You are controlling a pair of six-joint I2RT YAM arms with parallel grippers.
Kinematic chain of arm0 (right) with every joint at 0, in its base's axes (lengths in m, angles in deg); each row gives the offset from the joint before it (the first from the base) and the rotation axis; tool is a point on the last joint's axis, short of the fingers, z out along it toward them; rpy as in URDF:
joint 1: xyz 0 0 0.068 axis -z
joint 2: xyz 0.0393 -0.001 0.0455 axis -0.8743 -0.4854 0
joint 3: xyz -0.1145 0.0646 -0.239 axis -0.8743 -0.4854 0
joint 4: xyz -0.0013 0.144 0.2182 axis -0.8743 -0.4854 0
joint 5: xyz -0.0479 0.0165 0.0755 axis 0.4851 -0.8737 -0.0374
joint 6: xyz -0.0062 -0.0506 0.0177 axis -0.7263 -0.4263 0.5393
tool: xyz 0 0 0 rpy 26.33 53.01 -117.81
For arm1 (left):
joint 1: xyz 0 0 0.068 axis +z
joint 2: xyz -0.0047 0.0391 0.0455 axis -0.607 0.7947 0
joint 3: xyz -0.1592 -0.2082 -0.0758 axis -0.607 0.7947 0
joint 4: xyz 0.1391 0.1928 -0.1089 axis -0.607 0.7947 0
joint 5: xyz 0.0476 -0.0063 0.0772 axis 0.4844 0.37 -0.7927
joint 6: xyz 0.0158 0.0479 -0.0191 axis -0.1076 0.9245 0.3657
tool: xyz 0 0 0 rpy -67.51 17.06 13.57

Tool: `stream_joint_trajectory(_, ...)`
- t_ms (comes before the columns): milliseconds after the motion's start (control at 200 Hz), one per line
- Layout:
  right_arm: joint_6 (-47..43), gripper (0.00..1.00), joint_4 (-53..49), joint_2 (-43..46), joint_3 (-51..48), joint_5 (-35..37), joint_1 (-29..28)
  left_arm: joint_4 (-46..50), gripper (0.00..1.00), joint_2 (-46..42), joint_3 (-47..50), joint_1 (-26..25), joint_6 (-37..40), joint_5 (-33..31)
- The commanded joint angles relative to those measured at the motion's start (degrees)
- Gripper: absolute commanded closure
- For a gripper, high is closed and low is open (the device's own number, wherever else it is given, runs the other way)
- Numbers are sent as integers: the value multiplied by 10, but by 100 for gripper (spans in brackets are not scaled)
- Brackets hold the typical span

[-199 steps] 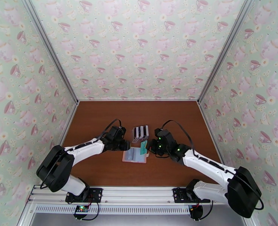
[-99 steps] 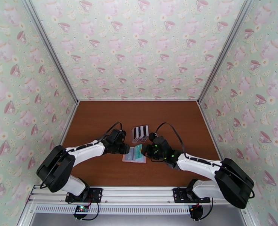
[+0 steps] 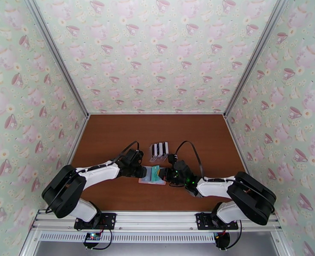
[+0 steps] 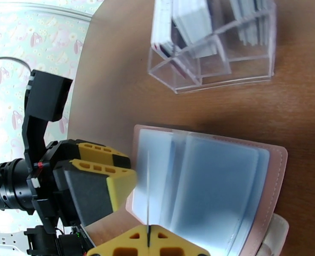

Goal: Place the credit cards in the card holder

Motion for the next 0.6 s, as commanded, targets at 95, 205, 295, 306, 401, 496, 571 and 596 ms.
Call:
stream_joint_trajectory(95, 21, 100, 120, -45, -24, 13, -5, -16, 57, 4, 16, -1, 0, 1)
stream_joint_trajectory(205, 32, 100, 158, -72, -31, 11, -5, -20, 58, 2, 20, -2, -3, 4)
stream_joint_trajectory(295, 40, 100, 192, -92, -37, 9, -5, -21, 58, -2, 24, -1, -5, 4)
stream_joint_trajectory(306, 41, 100, 196, -94, -37, 8, -5, -21, 58, -3, 23, -2, -5, 4)
stream_joint_trajectory(401, 49, 100, 219, -112, -40, 7, -5, -23, 58, -4, 26, -1, -6, 4)
stream_joint_trajectory(496, 60, 100, 243, -126, -43, 5, -5, -23, 58, -4, 27, -2, -6, 5)
stream_joint_trajectory(571, 67, 100, 257, -133, -45, 0, -5, -23, 58, -4, 30, -1, -6, 5)
stream_joint_trajectory(596, 70, 100, 265, -135, -47, 1, -5, -23, 58, -5, 30, -2, -6, 5)
